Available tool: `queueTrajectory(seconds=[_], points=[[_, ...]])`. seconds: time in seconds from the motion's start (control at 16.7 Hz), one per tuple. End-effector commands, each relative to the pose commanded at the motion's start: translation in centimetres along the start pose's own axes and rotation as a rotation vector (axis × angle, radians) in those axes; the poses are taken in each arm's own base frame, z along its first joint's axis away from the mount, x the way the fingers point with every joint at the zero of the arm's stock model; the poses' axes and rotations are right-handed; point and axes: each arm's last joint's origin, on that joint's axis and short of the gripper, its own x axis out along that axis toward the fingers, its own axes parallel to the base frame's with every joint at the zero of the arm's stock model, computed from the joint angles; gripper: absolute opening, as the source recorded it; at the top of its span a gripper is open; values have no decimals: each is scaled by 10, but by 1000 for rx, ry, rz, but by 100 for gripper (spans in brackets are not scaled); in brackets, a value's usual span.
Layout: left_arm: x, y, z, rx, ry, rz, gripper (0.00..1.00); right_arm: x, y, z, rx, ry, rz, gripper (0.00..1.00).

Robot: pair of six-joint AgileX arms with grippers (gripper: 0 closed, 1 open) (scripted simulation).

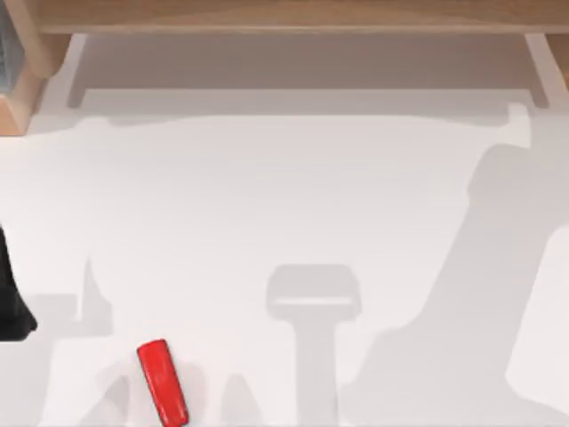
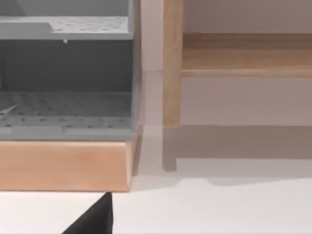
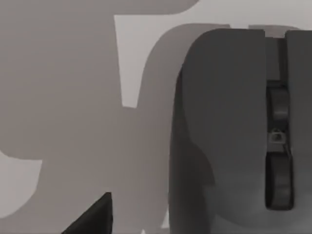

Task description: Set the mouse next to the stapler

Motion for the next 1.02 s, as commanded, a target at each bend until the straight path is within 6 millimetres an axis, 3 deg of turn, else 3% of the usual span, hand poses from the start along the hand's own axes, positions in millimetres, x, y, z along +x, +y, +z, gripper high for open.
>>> queueTrajectory(seconds=[0.48,0.78,1.02], points=[[0,0,0,0,0,0,100,2,0,-1,1,-7,-1,100],[0,0,0,0,0,0,100,19,0,1,0,-4,-1,100],[0,0,0,0,0,0,100,20,0,1,0,-2,0,100]])
